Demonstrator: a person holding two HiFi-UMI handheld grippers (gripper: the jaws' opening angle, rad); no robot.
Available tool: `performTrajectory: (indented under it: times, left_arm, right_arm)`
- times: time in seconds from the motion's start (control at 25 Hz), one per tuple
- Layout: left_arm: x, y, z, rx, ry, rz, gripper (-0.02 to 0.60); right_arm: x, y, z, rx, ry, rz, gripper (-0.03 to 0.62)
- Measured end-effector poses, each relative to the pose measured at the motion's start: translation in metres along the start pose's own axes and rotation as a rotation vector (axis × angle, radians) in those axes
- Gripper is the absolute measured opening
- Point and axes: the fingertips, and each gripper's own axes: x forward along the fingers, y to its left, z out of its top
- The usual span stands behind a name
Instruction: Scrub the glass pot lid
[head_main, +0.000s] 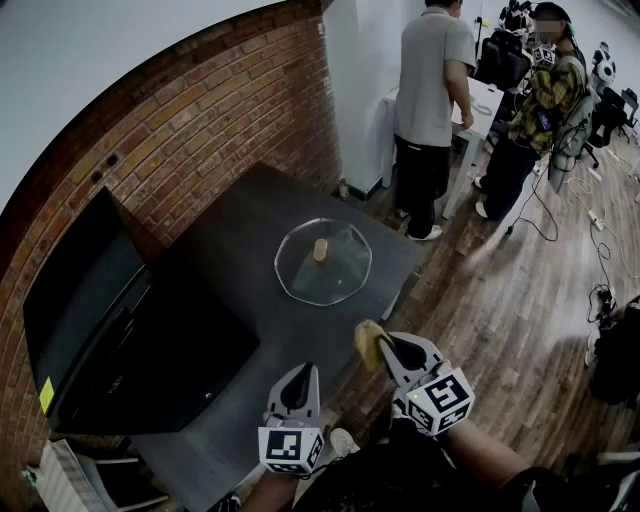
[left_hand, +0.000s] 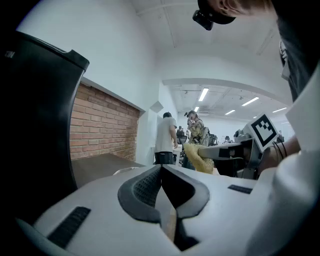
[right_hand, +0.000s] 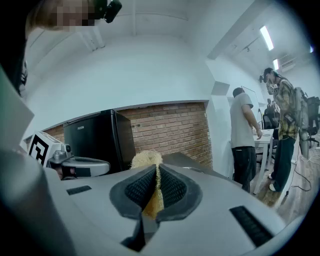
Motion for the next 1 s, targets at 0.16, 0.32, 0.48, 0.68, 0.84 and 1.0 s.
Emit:
performTrajectory:
  times: [0.16,0.32,0.48,0.68,0.84,1.0]
  left_arm:
    - [0.005,0.000,0.001,-0.006,-0.003,0.004,0.032]
    - [0.011,-0.002,0.003,-0.009,-0.004,0.007,0.032]
    - [0.016,-0.003,0.004,-0.013,-0.005,0.016,0.032]
    - [0.023,-0.006,0.002,-0.010,0.003,0.022,0.032]
    - [0.032,-0.011,0.004,-0.017,0.005,0.037,0.032]
    - [0.042,-0.018,0.003,-0.018,0.005,0.045,0.032]
  right_arm:
    - [0.002,-0.005,0.003,-0.003,0.002,-0.001,0.025]
    - [0.002,-0.011,0.004,-0.003,0.005,0.001,0.025]
    - [0.004,-0.016,0.005,0.000,0.002,0.010,0.025]
    - [0.005,-0.024,0.008,-0.010,-0.009,0.020,0.025]
    - [0.006,-0.032,0.011,-0.026,-0.006,0.037,0.025]
    - [0.007,-0.043,0.014,-0.032,-0.007,0.056,0.025]
